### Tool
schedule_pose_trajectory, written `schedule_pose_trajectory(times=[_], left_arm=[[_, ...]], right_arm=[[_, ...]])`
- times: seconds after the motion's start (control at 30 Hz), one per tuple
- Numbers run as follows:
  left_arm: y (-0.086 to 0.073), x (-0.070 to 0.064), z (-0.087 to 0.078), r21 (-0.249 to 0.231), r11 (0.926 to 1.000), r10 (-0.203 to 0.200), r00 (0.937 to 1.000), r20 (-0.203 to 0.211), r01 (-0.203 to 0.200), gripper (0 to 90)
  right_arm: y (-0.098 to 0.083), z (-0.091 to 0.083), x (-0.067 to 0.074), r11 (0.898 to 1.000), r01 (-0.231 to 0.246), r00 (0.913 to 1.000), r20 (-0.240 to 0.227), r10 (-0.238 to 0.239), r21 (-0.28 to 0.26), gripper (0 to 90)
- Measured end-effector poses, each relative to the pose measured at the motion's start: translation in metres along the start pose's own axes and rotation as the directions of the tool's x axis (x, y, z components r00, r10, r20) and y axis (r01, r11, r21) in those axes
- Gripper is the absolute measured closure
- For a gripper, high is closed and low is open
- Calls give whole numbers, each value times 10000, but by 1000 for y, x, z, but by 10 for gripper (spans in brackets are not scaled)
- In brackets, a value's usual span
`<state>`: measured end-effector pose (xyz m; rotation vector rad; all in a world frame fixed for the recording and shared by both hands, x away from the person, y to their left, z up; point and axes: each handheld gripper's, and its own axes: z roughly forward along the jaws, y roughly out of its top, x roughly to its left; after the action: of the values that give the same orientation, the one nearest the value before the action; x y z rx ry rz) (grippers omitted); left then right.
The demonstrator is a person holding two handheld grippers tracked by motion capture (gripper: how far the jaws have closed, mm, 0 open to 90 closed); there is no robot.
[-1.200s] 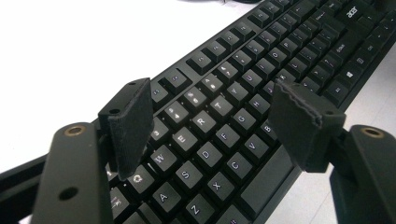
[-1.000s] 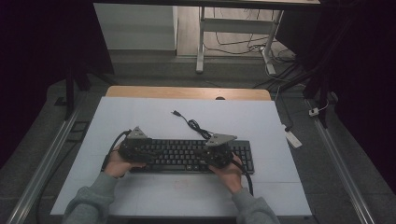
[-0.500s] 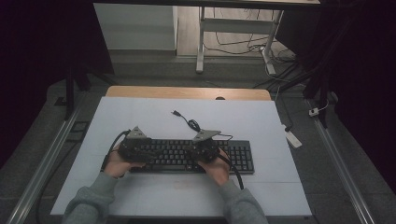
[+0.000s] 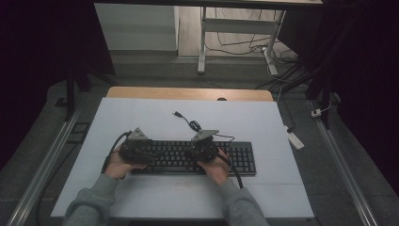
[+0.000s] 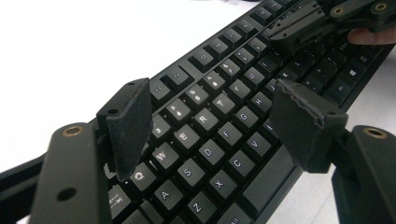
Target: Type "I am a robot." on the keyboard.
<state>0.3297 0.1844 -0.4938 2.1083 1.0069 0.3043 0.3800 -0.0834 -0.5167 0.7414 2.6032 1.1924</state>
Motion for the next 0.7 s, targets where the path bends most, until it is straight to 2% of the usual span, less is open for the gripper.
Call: schedule_pose_trajectory(times=[0.1, 0.2, 0.43, 0.7], left_arm=[[0, 0, 0, -5, 10000, 30, 10000, -1, -30, 301], [0, 0, 0, -31, 10000, 15, 10000, -24, -15, 300], [0, 1, -2, -126, 9999, -19, 9999, -100, 18, 300], [0, 1, -3, -158, 9999, -8, 9999, -172, 5, 297]], right_arm=[[-1, 3, 1, 9999, 102, 9999, 90, -103, 126, 896], [0, 2, 2, 9999, 167, 9998, 114, -168, 11, 895], [2, -16, 3, 9982, 100, 9999, 48, -97, -588, 889], [-11, -44, 1, 9957, -49, 9992, 398, 87, -928, 656]])
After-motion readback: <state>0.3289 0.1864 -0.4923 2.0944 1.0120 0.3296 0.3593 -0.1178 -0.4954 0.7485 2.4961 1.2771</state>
